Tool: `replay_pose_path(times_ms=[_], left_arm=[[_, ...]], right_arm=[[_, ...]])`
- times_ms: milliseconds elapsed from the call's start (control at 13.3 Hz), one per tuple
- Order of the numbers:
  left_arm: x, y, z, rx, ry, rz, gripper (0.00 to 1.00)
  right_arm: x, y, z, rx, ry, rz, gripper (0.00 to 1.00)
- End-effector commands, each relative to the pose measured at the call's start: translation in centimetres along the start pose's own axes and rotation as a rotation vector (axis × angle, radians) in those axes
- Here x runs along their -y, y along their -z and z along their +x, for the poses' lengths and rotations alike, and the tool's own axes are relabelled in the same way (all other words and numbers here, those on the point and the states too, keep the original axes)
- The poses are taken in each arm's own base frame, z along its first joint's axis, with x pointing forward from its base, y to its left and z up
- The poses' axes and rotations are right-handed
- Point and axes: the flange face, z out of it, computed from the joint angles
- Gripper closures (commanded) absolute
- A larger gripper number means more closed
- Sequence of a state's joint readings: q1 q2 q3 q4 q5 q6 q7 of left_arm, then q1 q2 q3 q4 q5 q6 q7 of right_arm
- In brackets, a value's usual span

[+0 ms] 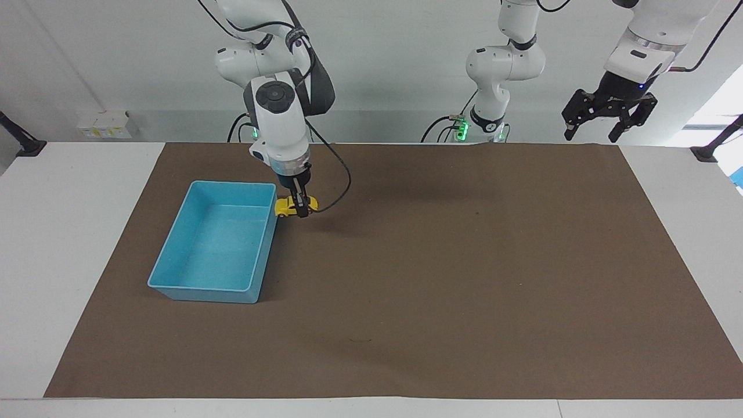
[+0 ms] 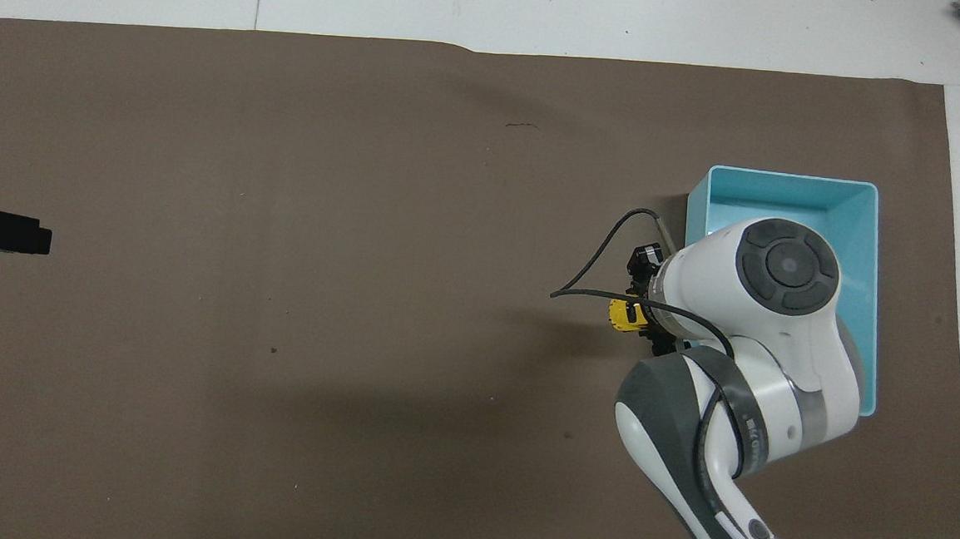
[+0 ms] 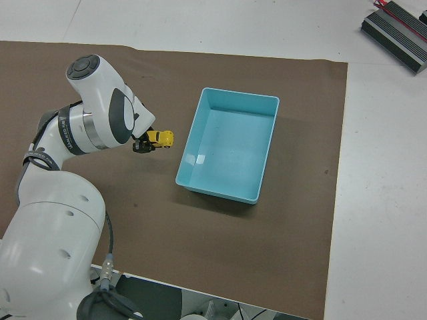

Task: Wind up and store yellow beetle car
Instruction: 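Close the right gripper on the yellow car beside the box, then lift the car with the right gripper over into the blue box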

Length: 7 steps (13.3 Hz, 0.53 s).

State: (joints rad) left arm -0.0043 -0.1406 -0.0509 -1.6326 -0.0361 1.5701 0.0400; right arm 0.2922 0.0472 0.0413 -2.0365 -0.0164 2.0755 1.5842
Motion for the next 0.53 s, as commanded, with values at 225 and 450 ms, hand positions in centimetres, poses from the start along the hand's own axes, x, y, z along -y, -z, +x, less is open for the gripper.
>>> replay_pose_path(times_ms=[225,450], left_arm=[[-0.2,0.2,-0.8,0.028,-0.002,-0.014,0.00],[-0.6,0.1,-1.1,0.052,-0.010,-0.015,0.00]], right_arm=[[-0.6,0.1,4.8,0.003,0.286,-0.016,1.00],[-0.9,-0.2,8.3,0.008,0.418,-0.022,1.00]])
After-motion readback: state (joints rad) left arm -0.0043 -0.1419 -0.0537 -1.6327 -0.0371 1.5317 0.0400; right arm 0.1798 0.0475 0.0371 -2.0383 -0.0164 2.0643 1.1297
